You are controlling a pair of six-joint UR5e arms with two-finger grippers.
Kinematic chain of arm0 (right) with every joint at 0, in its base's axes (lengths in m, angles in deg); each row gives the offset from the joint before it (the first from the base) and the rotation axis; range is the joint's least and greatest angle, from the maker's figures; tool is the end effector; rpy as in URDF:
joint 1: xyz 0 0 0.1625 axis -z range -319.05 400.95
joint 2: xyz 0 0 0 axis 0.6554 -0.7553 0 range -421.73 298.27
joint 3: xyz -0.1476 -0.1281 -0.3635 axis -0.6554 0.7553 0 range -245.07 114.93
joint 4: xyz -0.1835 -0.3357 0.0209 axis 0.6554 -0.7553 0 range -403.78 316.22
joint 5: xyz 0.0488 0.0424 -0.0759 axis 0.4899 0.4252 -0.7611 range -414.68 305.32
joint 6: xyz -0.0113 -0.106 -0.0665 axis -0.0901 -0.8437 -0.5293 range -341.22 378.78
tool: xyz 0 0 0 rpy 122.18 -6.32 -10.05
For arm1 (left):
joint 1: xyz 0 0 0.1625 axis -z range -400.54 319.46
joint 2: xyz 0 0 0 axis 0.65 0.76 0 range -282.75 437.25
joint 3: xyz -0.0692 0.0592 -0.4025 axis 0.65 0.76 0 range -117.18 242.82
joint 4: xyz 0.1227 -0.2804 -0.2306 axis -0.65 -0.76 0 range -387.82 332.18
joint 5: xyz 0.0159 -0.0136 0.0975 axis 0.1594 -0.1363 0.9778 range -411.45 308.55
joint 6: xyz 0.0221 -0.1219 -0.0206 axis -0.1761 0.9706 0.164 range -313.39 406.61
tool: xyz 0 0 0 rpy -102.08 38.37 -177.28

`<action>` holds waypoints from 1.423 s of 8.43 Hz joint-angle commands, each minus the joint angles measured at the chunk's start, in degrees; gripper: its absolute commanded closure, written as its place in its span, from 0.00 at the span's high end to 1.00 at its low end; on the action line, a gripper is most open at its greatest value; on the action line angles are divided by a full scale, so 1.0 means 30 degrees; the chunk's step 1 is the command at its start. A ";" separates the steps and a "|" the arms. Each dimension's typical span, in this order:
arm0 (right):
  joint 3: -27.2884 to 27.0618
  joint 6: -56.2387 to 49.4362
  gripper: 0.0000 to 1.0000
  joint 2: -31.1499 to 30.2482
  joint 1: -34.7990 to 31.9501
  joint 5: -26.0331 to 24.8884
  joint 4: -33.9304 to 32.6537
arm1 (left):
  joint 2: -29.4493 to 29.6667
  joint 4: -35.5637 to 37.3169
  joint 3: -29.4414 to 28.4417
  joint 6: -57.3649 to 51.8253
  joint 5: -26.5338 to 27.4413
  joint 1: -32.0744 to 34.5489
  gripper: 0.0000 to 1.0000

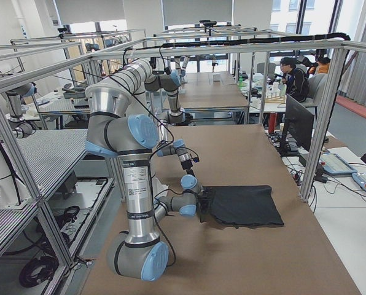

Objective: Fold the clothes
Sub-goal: 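Swing the left gripper to the other near corner and grasp it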

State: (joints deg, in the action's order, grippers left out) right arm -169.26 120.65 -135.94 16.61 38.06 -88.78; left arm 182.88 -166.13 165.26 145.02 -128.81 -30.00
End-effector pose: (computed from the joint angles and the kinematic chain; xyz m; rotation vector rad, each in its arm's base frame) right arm -0.4674 -0.3511 0.3163 0.1030 -1.3219 0.5069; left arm 0.5317 -0.2625 0.3228 0.2132 1.3344 -0.4262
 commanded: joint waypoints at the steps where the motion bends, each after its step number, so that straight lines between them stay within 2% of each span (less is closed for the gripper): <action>1: -0.0130 -0.0003 0.00 0.0009 0.0001 -0.0065 -0.0027 | 0.0296 0.0048 -0.0513 0.0039 0.0181 -0.0407 0.94; 4: -0.0130 -0.0003 0.00 -0.0050 0.0001 -0.0094 -0.0027 | 0.0356 0.0019 -0.0515 0.0039 0.0035 -0.0291 0.91; 6: -0.0130 -0.0003 0.00 -0.0079 0.0059 -0.0356 -0.0027 | 0.0356 -0.0069 -0.0573 0.0039 0.0034 -0.0144 0.61; 7: -0.0130 -0.0003 0.00 -0.0079 0.0059 -0.0358 -0.0027 | 0.0356 -0.0069 -0.0602 0.0039 0.0064 -0.0173 0.51; 9: -0.0130 -0.0003 0.00 -0.0079 0.0030 -0.0358 -0.0027 | 0.0966 -0.0098 -0.0835 0.0039 0.0152 -0.0289 0.13; 10: -0.0217 -0.0003 0.00 -0.0079 0.0030 -0.0358 -0.0027 | 0.1580 -0.0099 -0.1330 0.0068 0.0152 -0.0319 0.03; 12: -0.0335 -0.0032 0.00 -0.0108 0.0030 -0.0300 -0.0027 | 0.1821 -0.0099 -0.1162 0.0127 -0.0023 -0.0290 0.00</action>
State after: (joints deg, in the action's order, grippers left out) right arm -169.91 120.64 -136.18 16.70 37.00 -88.86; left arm 187.40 -166.42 161.60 145.25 -128.47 -30.90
